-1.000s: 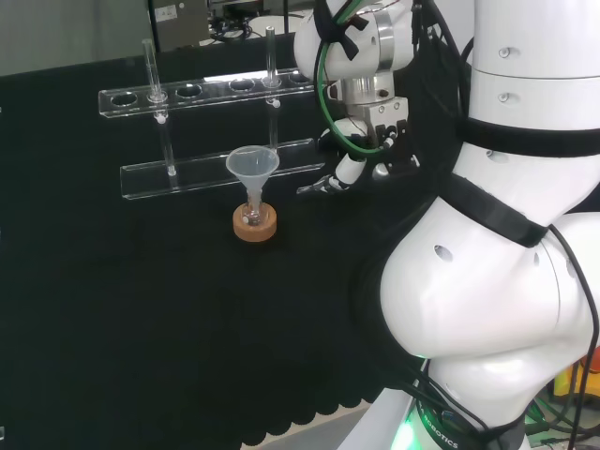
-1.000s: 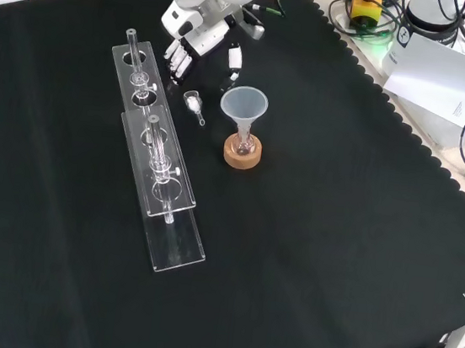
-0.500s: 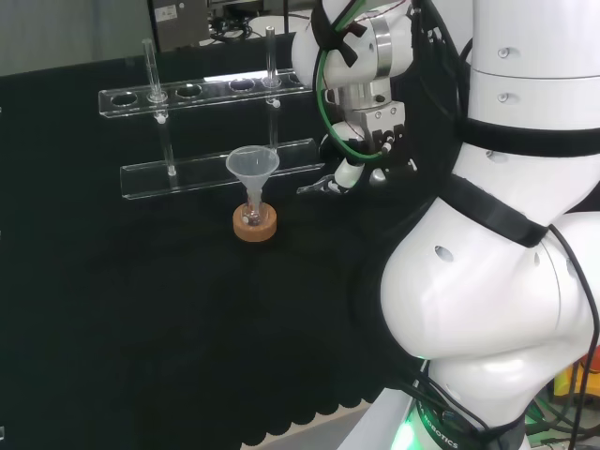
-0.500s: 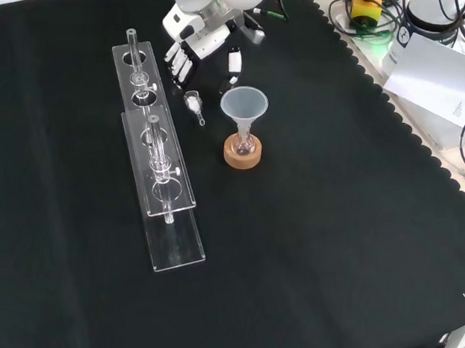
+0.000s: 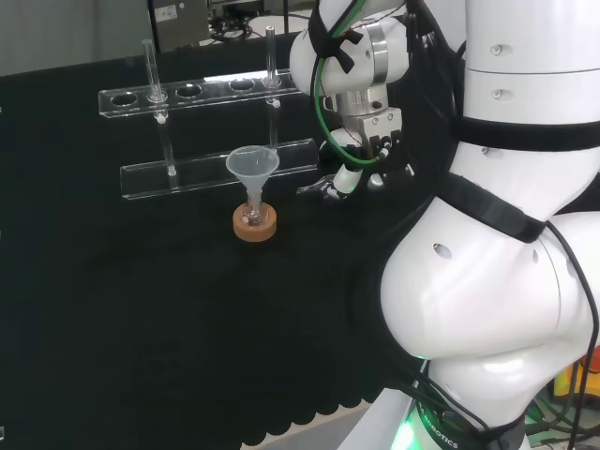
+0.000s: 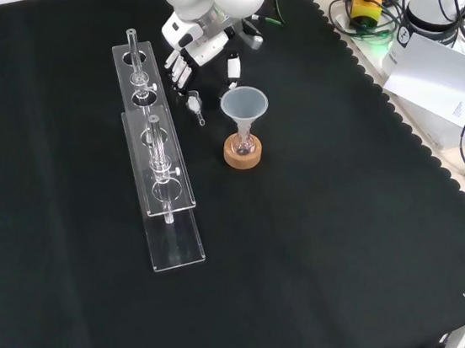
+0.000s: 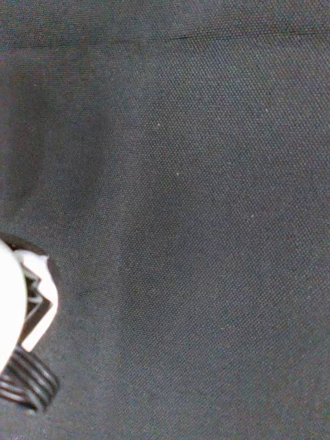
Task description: Pick up the weighing funnel.
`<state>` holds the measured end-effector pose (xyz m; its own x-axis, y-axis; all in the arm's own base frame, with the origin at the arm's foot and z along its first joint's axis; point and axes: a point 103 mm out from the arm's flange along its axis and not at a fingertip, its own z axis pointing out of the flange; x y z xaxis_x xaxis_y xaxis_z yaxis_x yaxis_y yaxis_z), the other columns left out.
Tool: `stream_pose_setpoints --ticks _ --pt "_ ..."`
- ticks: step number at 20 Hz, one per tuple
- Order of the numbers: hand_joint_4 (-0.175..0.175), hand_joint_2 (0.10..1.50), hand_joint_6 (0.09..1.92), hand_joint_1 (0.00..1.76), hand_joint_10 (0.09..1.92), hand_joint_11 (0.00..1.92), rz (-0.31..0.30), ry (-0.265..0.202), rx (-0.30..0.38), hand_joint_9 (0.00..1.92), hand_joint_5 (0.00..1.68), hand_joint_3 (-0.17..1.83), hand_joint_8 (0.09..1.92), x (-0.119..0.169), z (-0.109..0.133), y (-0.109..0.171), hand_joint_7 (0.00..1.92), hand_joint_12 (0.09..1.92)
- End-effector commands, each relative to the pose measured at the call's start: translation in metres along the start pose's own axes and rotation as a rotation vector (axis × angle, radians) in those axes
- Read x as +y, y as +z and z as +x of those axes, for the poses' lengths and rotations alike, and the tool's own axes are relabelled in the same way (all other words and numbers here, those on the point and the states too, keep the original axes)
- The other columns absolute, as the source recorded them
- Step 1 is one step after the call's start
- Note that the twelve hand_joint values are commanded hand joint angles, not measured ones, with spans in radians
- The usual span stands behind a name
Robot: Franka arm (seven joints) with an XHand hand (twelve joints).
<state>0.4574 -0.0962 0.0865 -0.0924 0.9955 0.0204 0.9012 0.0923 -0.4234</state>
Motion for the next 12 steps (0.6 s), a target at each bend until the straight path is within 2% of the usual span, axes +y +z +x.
stream_pose_setpoints --ticks 1,12 --pt "-0.041 0.61 0.49 0.93 0.56 0.30 -0.003 0.002 -0.001 0.56 0.50 0.71 0.66 0.0021 0.0003 0.0026 0.44 1.34" --pt "-0.039 0.60 0.58 0.93 0.56 0.31 0.006 -0.005 0.002 0.57 0.48 0.71 0.66 0.0117 -0.0008 0.0100 0.44 1.34"
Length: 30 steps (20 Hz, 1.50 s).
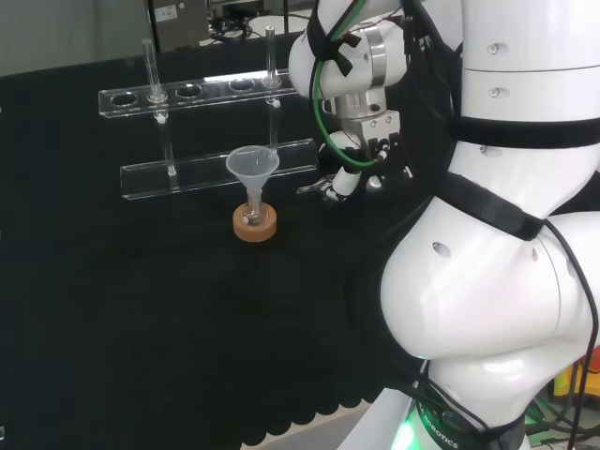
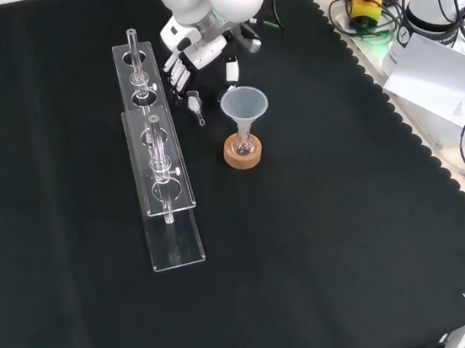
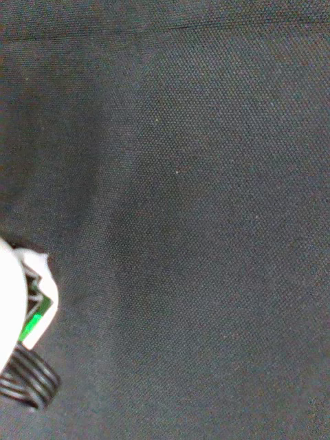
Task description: Pick up the weighing funnel.
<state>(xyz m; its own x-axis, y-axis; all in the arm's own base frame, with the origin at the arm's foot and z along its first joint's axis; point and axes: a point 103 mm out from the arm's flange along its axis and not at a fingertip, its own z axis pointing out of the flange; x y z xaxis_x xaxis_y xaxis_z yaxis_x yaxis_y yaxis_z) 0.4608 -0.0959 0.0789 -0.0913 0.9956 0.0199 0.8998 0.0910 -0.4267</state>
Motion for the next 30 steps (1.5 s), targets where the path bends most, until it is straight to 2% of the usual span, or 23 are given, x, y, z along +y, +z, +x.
stream_pose_setpoints --ticks 1,10,15,19,30 --pt "-0.039 0.60 0.58 0.93 0.56 0.31 0.002 -0.007 0.004 0.57 0.48 0.71 0.66 0.0060 -0.0001 0.0052 0.44 1.34" --pt "-0.036 0.61 0.61 0.94 0.57 0.32 -0.010 0.003 -0.005 0.58 0.51 0.71 0.67 0.0095 0.0027 0.0096 0.44 1.34" --pt "-0.026 0.61 0.74 0.95 0.56 0.33 -0.023 0.009 -0.011 0.59 0.54 0.71 0.67 0.0105 0.0015 0.0109 0.45 1.33" --pt "-0.026 0.61 0.78 0.96 0.56 0.33 -0.049 0.013 -0.011 0.61 0.54 0.71 0.68 0.0107 0.0002 0.0104 0.48 1.33" --pt "-0.020 0.62 0.85 0.99 0.55 0.37 -0.054 0.022 -0.001 0.69 0.56 0.72 0.69 0.0105 -0.0009 0.0120 0.57 1.32"
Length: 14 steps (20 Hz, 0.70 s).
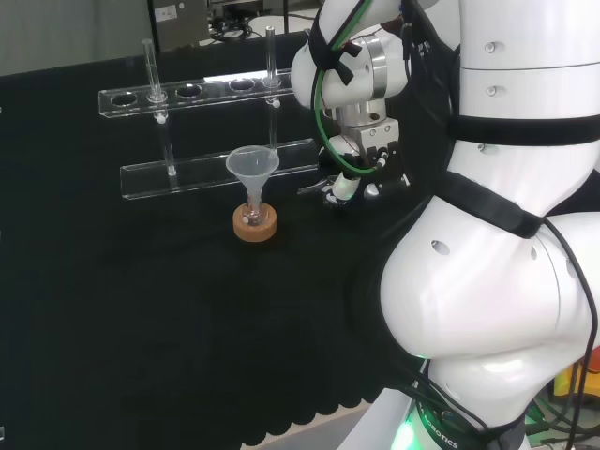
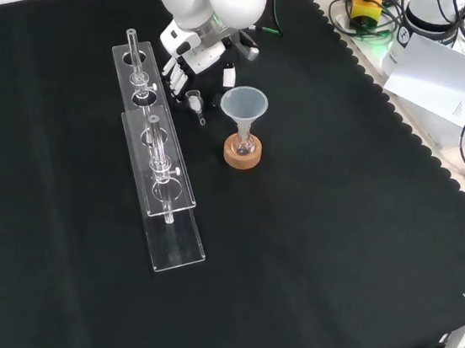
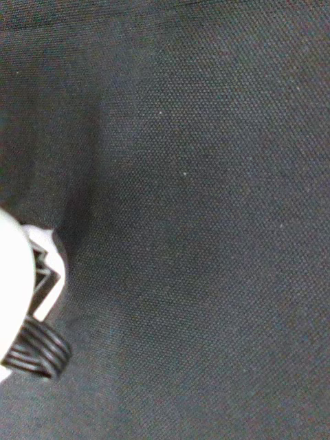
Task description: Pick up the weighing funnel.
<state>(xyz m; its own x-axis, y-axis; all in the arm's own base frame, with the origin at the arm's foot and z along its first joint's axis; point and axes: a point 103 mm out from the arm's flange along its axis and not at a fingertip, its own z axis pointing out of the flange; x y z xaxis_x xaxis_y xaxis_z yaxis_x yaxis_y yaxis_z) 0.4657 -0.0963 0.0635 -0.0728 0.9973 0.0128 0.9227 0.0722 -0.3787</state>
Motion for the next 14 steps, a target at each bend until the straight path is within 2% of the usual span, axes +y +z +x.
stream_pose_setpoints --ticks 1,10,12,14 --pt "-0.020 0.62 0.85 0.99 0.55 0.37 -0.001 0.002 -0.003 0.69 0.56 0.72 0.69 -0.0004 0.0003 0.0001 0.57 1.32" --pt "-0.014 0.62 0.87 1.01 0.54 0.38 0.006 0.009 -0.017 0.70 0.57 0.73 0.69 0.0031 0.0016 0.0021 0.57 1.31" --pt "-0.003 0.63 0.89 1.01 0.54 0.38 0.003 0.014 -0.023 0.70 0.60 0.73 0.69 0.0038 0.0017 0.0018 0.57 1.31" --pt "0.023 0.64 0.94 1.03 0.54 0.40 -0.010 0.024 -0.038 0.72 0.68 0.73 0.69 0.0037 0.0017 0.0015 0.58 1.31"
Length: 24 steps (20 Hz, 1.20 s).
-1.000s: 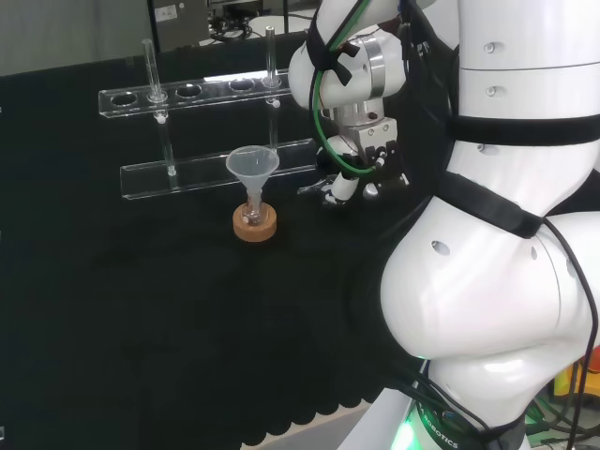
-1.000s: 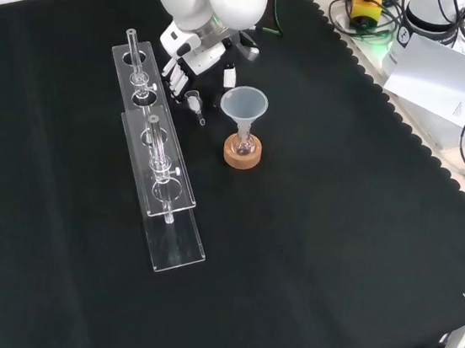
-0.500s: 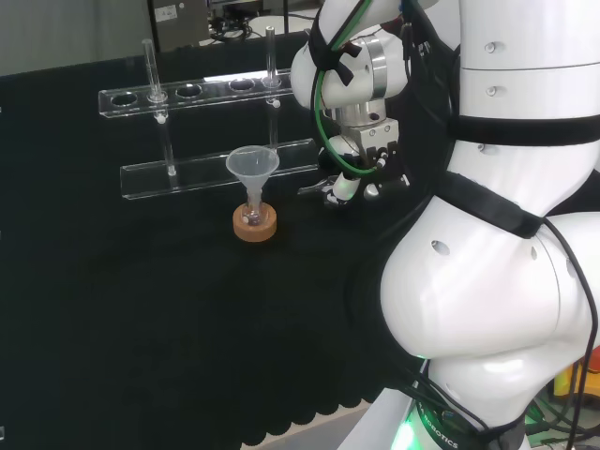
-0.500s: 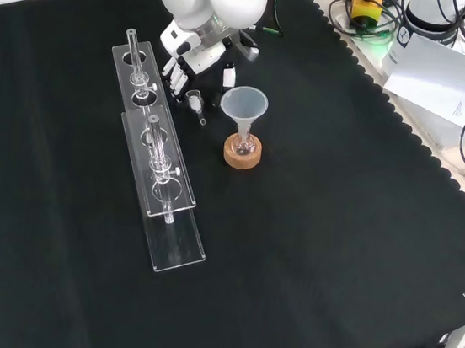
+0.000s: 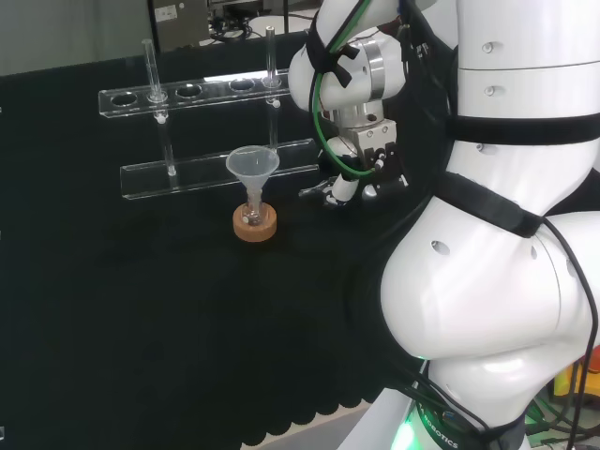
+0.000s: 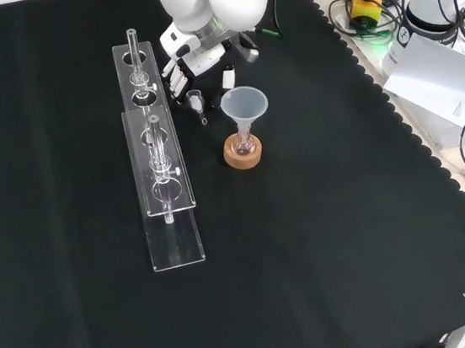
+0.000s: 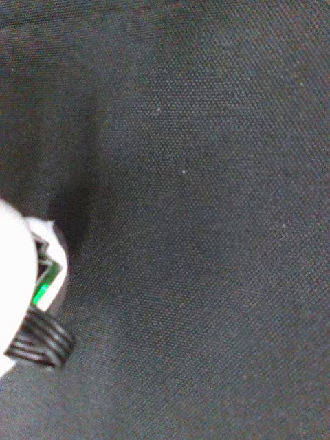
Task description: Pick up the weighing funnel.
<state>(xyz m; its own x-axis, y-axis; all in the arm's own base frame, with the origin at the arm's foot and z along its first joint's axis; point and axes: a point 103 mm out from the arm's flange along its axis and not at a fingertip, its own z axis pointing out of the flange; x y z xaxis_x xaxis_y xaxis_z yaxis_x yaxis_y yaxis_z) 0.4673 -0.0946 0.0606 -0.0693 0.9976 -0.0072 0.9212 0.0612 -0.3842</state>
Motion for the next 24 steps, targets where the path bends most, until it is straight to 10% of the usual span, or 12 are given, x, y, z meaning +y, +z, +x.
stream_pose_setpoints --ticks 1,5,12,13,24 --pt "0.036 0.66 0.98 1.04 0.53 0.41 -0.026 0.017 -0.027 0.74 0.71 0.73 0.69 0.001 0.000 -0.001 0.58 1.30" --pt "0.091 0.92 1.11 1.04 0.51 0.49 -0.060 0.038 -0.060 0.85 0.93 0.41 0.74 -0.001 0.000 -0.003 0.69 1.27" --pt "-0.008 0.83 1.16 1.09 0.54 0.69 -0.081 0.055 -0.084 1.00 0.97 0.61 0.89 -0.004 -0.004 -0.009 0.85 1.15" --pt "-0.070 0.89 1.17 1.15 0.55 0.71 -0.083 0.055 -0.083 1.01 0.94 0.49 0.99 -0.005 -0.005 -0.011 0.87 1.14" --pt "-0.001 0.96 1.12 1.23 0.57 0.82 -0.098 0.041 -0.067 1.09 1.01 0.30 0.94 -0.020 -0.007 -0.041 1.00 1.07"
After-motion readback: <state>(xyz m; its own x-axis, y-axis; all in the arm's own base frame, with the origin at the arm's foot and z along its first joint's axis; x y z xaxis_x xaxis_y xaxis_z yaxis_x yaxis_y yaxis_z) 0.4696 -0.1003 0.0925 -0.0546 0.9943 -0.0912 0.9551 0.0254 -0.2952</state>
